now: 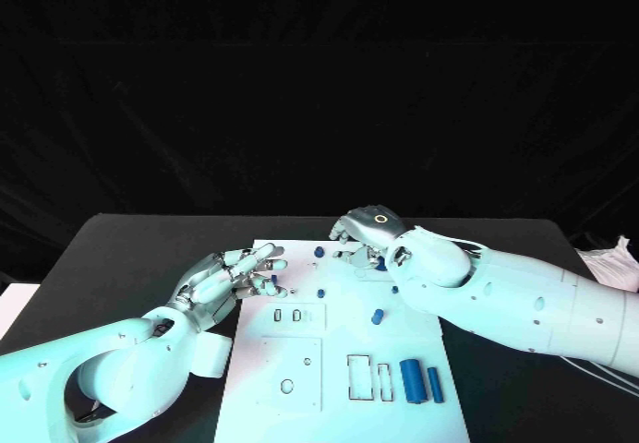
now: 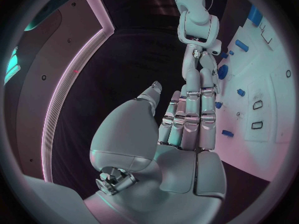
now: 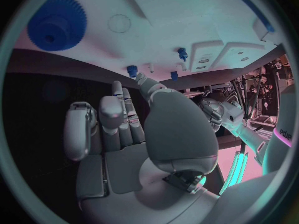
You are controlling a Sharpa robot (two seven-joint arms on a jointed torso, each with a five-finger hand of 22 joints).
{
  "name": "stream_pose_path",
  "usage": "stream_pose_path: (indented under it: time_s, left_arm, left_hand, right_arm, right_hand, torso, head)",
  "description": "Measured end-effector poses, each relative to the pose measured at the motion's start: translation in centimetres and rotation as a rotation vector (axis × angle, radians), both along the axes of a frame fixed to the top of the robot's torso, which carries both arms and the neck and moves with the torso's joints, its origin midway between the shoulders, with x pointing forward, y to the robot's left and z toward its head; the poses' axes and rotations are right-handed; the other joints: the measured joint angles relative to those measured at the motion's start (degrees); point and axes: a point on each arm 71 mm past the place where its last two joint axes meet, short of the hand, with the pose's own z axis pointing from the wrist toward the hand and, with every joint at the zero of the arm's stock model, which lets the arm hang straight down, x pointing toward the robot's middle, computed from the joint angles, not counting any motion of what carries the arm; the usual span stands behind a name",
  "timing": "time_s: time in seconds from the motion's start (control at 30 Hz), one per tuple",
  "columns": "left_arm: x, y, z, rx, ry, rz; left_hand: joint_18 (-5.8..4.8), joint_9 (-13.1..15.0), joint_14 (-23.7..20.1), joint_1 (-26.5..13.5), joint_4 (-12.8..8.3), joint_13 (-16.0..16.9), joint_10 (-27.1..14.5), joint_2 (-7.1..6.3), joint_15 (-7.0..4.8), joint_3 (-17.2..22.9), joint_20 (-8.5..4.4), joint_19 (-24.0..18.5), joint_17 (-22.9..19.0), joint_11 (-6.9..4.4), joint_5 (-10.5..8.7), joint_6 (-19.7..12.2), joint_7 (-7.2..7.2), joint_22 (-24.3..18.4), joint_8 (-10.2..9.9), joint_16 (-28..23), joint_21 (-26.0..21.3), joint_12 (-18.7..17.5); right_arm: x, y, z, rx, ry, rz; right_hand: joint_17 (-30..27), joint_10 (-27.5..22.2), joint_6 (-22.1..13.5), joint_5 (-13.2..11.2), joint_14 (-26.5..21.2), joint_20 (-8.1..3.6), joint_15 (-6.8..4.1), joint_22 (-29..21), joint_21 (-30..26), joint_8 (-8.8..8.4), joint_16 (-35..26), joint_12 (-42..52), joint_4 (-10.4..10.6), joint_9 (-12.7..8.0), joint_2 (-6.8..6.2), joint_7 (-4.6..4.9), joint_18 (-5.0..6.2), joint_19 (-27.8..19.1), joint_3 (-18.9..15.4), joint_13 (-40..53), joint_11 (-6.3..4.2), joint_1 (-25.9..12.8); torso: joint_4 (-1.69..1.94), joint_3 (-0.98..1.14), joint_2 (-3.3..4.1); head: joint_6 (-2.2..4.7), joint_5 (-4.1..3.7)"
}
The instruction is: Assemble the parts on the task board
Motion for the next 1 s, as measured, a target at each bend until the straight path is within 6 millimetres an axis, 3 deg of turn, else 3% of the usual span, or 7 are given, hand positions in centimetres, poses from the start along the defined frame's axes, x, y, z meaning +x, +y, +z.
stream_pose_path:
  time_s: [0.07, 0.17, 0.3, 0.4, 0.53, 0.67, 1.0]
  left_arm:
    - [0.0, 0.0, 0.0, 0.0, 0.0, 0.0]
    - [0.0, 0.1, 0.0, 0.001, 0.001, 0.001]
    - [0.0, 0.1, 0.0, 0.001, 0.002, 0.0]
    - [-0.1, 0.1, 0.0, 0.001, 0.002, 0.0]
    - [-0.1, 0.2, 0.0, 0.001, 0.003, 0.0]
    - [-0.1, 0.2, 0.0, 0.001, 0.003, -0.001]
    - [-0.1, 0.2, 0.0, 0.001, 0.005, -0.003]
  left_hand:
    - [0.0, 0.0, -0.12, 0.0, -0.05, 0.0, -0.06, 0.0, -0.02, 0.05, 0.0, 0.0, 0.07, 0.06, 0.0, 0.0, 0.0, 0.0, 0.0, 0.0, 0.0, 0.0]
    - [0.0, 0.0, -0.12, 0.0, -0.05, 0.0, -0.06, 0.0, -0.02, 0.05, 0.0, 0.0, 0.07, 0.06, 0.0, 0.0, 0.0, 0.0, 0.0, 0.0, 0.0, 0.0]
    - [0.0, 0.0, -0.12, 0.0, -0.04, 0.0, -0.06, 0.0, -0.02, 0.05, 0.0, 0.0, 0.12, 0.06, 0.0, -0.2, -0.2, 0.0, 0.0, 0.0, 0.0, 0.0]
    - [0.0, 0.0, -0.12, 0.0, -0.25, 0.0, -0.06, 0.0, -0.02, 0.25, 0.0, 0.0, 0.12, 0.06, 0.0, -0.2, -0.2, 0.0, 0.0, 0.0, 0.0, 0.0]
    - [0.0, 0.0, -0.12, 0.0, -0.25, 0.0, -0.06, 0.0, -0.02, 0.26, -0.17, -0.17, 0.19, 0.06, 0.0, -0.2, -0.2, 0.0, 0.0, 0.0, 0.0, 0.0]
    - [-0.01, 0.0, -0.12, 0.0, -0.25, 0.0, -0.06, 0.0, -0.02, 0.26, -0.21, -0.21, 0.19, 0.06, 0.0, -0.2, -0.2, 0.0, 0.0, 0.0, 0.0, 0.0]
    - [-0.01, 0.0, -0.12, 0.0, -0.25, 0.0, -0.06, 0.0, -0.02, 0.26, -0.21, -0.21, 0.25, 0.07, 0.0, -0.2, -0.2, 0.0, 0.0, 0.0, 0.0, 0.0]
  right_arm:
    - [-0.1, -1.4, 0.5, 0.026, 0.009, -0.024]
    - [-0.2, -3.7, 1.1, 0.07, 0.043, -0.073]
    - [-0.1, -5.7, 1.2, 0.097, 0.11, -0.128]
    - [-0.1, -6.6, 0.8, 0.097, 0.168, -0.161]
    - [0.1, -7.3, 0.4, 0.084, 0.233, -0.192]
    - [0.4, -7.7, 0.0, 0.073, 0.269, -0.217]
    - [1.2, -7.5, -0.6, 0.053, 0.313, -0.244]
  right_hand:
    - [8.87, 2.64, -0.25, 1.12, -0.08, -0.22, -0.69, 1.36, 2.0, -0.35, 6.13, 1.66, 0.17, -0.17, -0.61, -0.17, -0.65, 0.98, -0.16, 1.2, 0.01, 0.51]
    - [13.65, 8.44, -2.89, 3.77, -0.09, -0.61, -1.68, 1.61, 4.27, -0.51, 9.57, 5.99, 0.77, -0.37, -1.82, -0.7, -1.26, 1.36, -2.25, 5.11, -1.73, -0.15]
    - [14.95, 10.09, -4.44, 5.28, -0.09, -1.16, -2.11, 1.61, 5.91, -0.43, 10.85, 12.68, 1.9, -0.29, -2.7, -1.16, -1.6, 1.26, -6.53, 12.79, -2.54, -0.14]
    - [17.88, 8.33, -4.77, 6.84, -0.15, -1.24, -2.4, 1.6, 6.94, -0.22, 12.9, 29.1, 4.04, -0.16, -2.13, -1.03, -2.42, 1.34, -10.85, 31.74, -2.23, 1.04]
    - [20.48, 7.87, -5.3, 8.39, -0.06, -1.24, -2.28, 1.6, 7.43, -0.22, 14.53, 41.1, 5.71, -0.16, -1.87, -0.89, -2.42, 1.34, -12.52, 45.51, -2.01, 2.24]
    - [21.71, 7.85, -5.5, 8.51, -0.08, -1.24, -1.84, 1.6, 7.88, 0.16, 15.8, 46.29, 6.96, -0.07, -1.49, -0.69, -2.42, 1.34, -12.95, 51.84, -2.0, 2.85]
    - [21.71, 7.66, -5.51, 8.5, -0.08, -1.01, -1.84, 1.59, 8.28, 0.64, 17.19, 49.22, 7.58, 0.01, -1.05, -0.68, -2.41, 1.12, -12.95, 55.72, -1.8, 3.3]
  torso:
    - [-0.15, -0.01, -0.07]
    - [-0.35, -0.02, -0.15]
    - [-0.54, -0.05, -0.23]
    - [-0.65, -0.05, -0.25]
    - [-0.68, -0.06, -0.25]
    - [-0.65, -0.09, -0.23]
    - [-0.54, -0.14, -0.14]
  head:
    - [0.12, -0.13]
    - [0.25, -0.26]
    - [0.34, -0.3]
    - [0.38, -0.29]
    - [0.42, -0.24]
    - [0.45, -0.41]
    - [0.31, -0.54]
